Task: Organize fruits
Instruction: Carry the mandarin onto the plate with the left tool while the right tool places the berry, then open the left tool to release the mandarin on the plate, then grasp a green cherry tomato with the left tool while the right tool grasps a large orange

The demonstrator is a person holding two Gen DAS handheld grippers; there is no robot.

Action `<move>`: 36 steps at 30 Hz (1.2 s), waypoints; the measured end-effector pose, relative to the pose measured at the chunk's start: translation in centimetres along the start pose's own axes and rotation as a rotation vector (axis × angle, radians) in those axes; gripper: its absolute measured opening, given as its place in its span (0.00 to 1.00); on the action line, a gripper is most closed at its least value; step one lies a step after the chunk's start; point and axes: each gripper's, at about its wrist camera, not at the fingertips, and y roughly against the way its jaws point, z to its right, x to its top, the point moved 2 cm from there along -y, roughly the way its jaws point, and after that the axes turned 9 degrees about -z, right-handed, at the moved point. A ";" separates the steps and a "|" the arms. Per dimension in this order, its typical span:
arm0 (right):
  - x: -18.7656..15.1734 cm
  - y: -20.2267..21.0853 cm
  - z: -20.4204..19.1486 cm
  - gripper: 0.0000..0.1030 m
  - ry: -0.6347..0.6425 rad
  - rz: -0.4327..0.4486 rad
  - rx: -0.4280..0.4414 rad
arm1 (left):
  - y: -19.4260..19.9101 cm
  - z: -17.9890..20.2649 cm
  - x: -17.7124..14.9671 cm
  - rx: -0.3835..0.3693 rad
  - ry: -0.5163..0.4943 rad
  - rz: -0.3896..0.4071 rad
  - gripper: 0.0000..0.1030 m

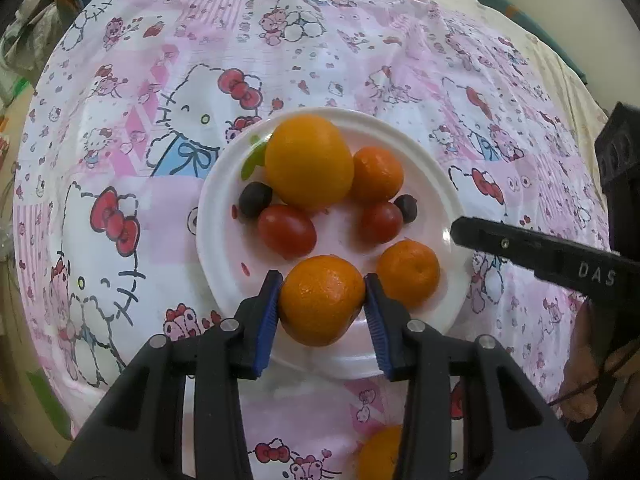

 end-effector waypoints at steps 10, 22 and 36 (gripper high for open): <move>0.3 1.4 0.7 0.60 -0.040 0.046 0.010 | 1.9 -0.8 0.3 0.001 0.027 0.074 0.73; -0.9 3.3 -0.7 0.60 -0.022 0.085 0.027 | 5.1 -3.3 -1.4 0.027 0.085 0.129 0.73; -7.0 3.1 -3.2 0.61 -0.004 0.026 0.053 | 7.3 -4.7 -8.9 0.045 0.060 -0.001 0.73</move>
